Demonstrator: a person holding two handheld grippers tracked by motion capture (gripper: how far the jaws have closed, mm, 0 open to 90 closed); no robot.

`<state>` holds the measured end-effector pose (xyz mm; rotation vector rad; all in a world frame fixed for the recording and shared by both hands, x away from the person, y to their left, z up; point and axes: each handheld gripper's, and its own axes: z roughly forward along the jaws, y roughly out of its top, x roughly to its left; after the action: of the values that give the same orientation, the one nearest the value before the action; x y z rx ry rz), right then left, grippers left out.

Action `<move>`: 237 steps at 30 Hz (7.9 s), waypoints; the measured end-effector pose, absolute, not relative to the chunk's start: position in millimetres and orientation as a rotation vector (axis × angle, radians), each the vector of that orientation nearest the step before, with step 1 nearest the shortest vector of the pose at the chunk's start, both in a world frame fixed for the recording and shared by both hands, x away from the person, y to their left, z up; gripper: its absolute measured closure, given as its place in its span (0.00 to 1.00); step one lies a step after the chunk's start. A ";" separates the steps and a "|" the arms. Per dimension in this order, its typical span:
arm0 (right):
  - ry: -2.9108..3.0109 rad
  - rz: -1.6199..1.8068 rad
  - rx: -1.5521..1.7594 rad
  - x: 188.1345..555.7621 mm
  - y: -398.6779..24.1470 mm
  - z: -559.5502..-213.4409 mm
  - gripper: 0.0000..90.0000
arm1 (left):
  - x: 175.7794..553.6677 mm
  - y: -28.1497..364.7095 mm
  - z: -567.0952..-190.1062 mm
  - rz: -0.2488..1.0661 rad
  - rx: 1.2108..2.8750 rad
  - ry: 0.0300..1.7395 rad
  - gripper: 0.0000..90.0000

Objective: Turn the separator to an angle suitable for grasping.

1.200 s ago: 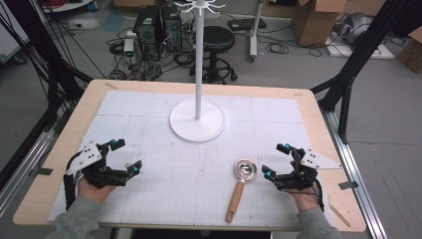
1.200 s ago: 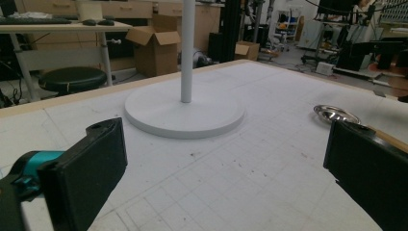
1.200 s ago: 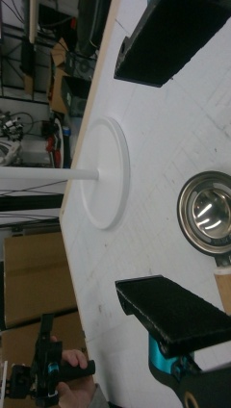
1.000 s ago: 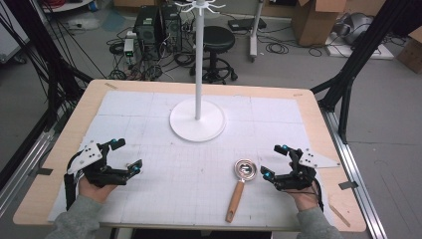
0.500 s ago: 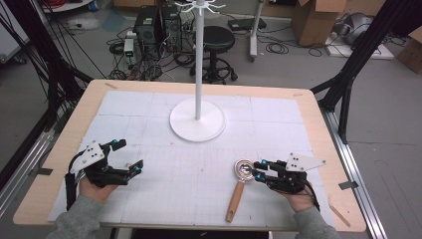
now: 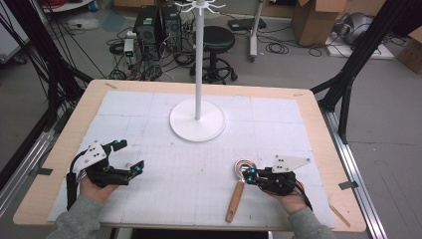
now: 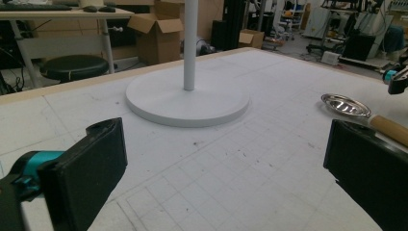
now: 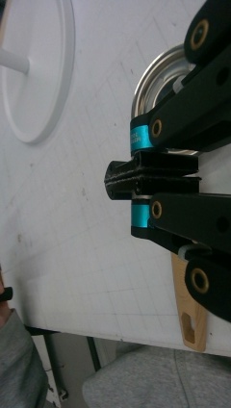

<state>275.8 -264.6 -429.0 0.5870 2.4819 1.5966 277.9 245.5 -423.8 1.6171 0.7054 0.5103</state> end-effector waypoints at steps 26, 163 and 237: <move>2.627 1.363 0.686 298.2 -227.4 -441.5 1.00 | 277.7 245.1 -426.0 0.506 1.655 0.722 0.02; 2.710 1.273 0.796 242.8 -284.3 -443.9 1.00 | 281.2 247.0 -428.4 0.526 1.666 0.747 0.02; 2.560 1.169 0.934 310.6 -207.8 -447.3 1.00 | 283.0 245.1 -430.6 0.521 1.689 0.758 0.02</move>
<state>310.6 -207.8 -447.3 0.9341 2.5599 1.1695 283.0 245.1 -430.6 1.6890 0.7576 0.5209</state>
